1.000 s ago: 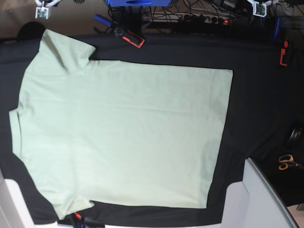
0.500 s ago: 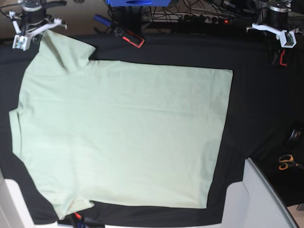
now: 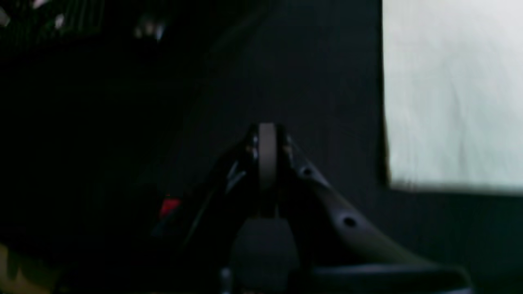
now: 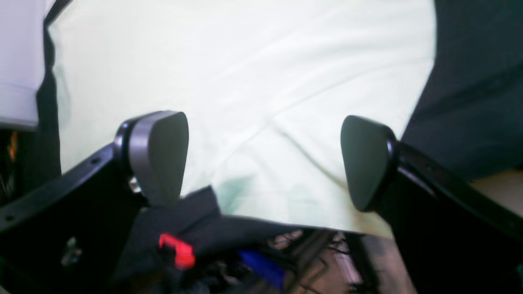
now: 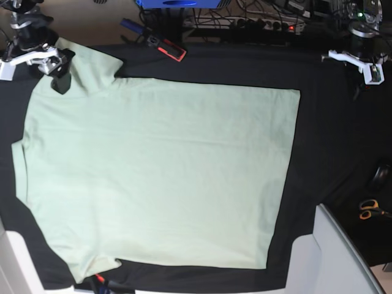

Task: Fold the T-shirt properly
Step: 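Lower both grippers toward the shirt's shoulder corners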

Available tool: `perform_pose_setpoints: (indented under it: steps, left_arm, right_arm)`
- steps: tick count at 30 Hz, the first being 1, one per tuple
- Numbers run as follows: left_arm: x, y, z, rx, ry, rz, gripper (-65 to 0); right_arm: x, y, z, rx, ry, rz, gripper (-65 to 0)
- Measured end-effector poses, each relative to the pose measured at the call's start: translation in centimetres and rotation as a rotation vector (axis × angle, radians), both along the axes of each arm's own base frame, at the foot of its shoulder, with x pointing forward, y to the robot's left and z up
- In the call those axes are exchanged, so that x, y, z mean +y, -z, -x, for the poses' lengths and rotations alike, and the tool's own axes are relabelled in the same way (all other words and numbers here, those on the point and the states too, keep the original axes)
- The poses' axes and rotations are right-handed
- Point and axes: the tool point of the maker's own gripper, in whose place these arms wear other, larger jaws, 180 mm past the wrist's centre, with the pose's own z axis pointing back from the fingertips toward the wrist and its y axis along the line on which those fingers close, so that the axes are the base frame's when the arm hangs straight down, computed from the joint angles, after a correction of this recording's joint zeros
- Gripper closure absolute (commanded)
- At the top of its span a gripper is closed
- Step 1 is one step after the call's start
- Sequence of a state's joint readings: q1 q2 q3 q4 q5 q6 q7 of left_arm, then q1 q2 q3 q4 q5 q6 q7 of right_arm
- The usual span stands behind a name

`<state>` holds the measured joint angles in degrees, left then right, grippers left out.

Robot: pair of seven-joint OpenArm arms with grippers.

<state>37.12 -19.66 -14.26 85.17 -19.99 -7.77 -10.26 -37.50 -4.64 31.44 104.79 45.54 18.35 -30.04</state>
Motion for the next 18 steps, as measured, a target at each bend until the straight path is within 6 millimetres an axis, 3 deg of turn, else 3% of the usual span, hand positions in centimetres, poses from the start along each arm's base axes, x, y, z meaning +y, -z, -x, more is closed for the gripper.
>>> perform_pose_setpoints:
  steps: [2, 4, 11, 18]
  left_arm:
    - [-0.2, -0.5, -0.8, -0.025, 0.006, 0.001, 0.0]
    - [-0.2, -0.6, -1.1, -0.032, 0.008, 0.003, 0.0]
    - [-0.1, -0.3, -1.8, -0.043, -0.002, 0.010, 0.0]
    - [0.9, 1.9, -0.7, 0.011, -0.049, 0.022, 0.0]
  right_arm:
    - [-1.4, 0.4, -0.1, -0.010, 0.056, -0.016, -54.6]
    - [-2.0, 2.2, 0.6, 0.059, 0.066, -0.048, -53.7]
    - [-4.5, 6.8, 3.2, 0.187, 0.165, -0.109, -44.7]
    - [-4.3, 7.7, 3.2, 0.208, 0.144, -0.121, -44.3]
